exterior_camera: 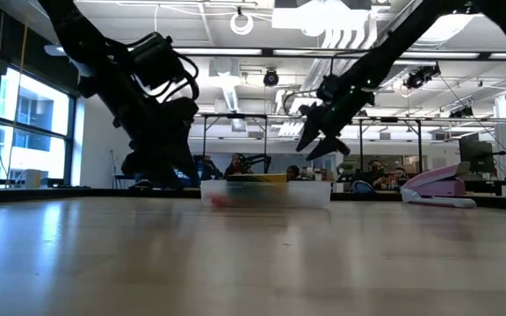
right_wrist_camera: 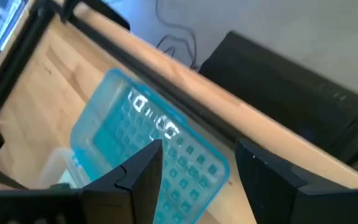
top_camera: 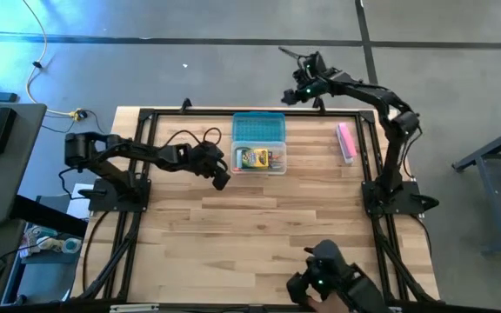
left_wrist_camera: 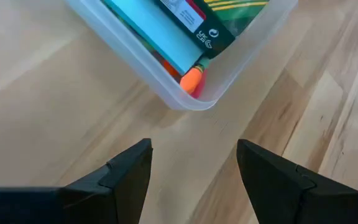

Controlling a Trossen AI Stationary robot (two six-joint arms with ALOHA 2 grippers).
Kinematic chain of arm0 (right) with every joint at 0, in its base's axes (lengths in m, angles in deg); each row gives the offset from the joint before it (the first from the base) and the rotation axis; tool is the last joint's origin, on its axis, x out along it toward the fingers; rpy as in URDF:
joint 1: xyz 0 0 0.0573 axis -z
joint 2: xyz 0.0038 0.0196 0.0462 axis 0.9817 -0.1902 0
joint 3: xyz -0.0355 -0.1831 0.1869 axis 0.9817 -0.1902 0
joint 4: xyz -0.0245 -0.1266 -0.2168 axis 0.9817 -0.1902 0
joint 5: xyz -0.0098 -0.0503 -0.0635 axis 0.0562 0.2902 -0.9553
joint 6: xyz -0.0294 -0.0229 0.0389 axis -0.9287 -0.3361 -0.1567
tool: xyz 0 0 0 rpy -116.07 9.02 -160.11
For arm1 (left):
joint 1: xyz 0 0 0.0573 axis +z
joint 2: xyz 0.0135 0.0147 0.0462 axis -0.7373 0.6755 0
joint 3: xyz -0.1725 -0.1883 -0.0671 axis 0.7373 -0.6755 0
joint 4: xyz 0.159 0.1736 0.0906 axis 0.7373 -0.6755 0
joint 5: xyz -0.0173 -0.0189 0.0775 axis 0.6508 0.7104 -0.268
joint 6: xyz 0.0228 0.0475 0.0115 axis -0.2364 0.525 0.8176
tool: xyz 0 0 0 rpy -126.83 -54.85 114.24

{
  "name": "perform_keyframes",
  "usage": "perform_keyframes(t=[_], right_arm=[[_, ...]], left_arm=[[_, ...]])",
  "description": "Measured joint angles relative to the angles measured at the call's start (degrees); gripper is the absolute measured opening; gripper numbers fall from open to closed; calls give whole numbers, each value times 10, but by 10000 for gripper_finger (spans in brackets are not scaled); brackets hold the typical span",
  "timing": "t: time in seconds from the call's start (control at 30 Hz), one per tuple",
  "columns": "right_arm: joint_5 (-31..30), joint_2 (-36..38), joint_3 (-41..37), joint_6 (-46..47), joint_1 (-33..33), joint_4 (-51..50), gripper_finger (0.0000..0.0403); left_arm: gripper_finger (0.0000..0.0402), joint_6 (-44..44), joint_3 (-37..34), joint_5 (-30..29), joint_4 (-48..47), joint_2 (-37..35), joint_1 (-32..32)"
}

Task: Pack school essentials
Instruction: Close the supply box

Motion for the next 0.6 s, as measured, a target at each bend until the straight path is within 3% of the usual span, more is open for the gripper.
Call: perform_keyframes(t=[0.6], right_arm=[[68,-107,0,-19,-11,71,193]], left_arm=[[225,-40,1,-30,73,73,0]])
